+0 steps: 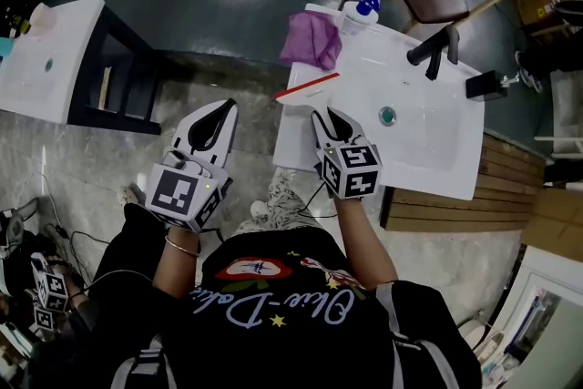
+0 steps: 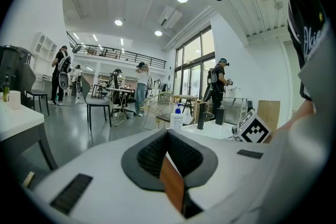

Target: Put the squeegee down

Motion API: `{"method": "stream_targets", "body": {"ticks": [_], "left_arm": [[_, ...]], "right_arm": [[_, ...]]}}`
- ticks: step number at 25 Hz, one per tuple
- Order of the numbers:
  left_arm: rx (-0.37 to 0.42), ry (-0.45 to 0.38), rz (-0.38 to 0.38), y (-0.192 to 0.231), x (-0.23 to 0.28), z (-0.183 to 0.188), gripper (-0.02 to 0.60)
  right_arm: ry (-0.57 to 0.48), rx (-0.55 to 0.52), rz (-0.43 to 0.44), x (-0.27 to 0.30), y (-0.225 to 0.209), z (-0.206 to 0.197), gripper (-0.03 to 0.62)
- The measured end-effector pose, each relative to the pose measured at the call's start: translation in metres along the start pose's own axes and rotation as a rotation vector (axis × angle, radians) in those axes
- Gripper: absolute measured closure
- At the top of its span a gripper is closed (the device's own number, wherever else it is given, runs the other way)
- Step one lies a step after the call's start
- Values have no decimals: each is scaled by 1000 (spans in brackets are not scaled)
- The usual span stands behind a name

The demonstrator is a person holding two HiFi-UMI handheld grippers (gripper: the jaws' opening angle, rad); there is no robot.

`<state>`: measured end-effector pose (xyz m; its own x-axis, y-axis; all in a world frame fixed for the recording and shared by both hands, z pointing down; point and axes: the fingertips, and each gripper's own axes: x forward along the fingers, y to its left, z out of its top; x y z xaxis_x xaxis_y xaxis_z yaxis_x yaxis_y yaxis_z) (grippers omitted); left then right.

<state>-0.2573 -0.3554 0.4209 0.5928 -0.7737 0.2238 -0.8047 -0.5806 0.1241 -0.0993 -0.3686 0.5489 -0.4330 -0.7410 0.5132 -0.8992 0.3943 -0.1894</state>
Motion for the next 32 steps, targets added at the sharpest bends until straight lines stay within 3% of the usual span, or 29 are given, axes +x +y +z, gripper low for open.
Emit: {"method": "stream_targets", "body": {"ticks": [32], "left_arm": [[-15, 0, 18, 5, -4, -1, 584]], "right_arm": [[78, -44, -4, 11, 1, -8, 502]]}}
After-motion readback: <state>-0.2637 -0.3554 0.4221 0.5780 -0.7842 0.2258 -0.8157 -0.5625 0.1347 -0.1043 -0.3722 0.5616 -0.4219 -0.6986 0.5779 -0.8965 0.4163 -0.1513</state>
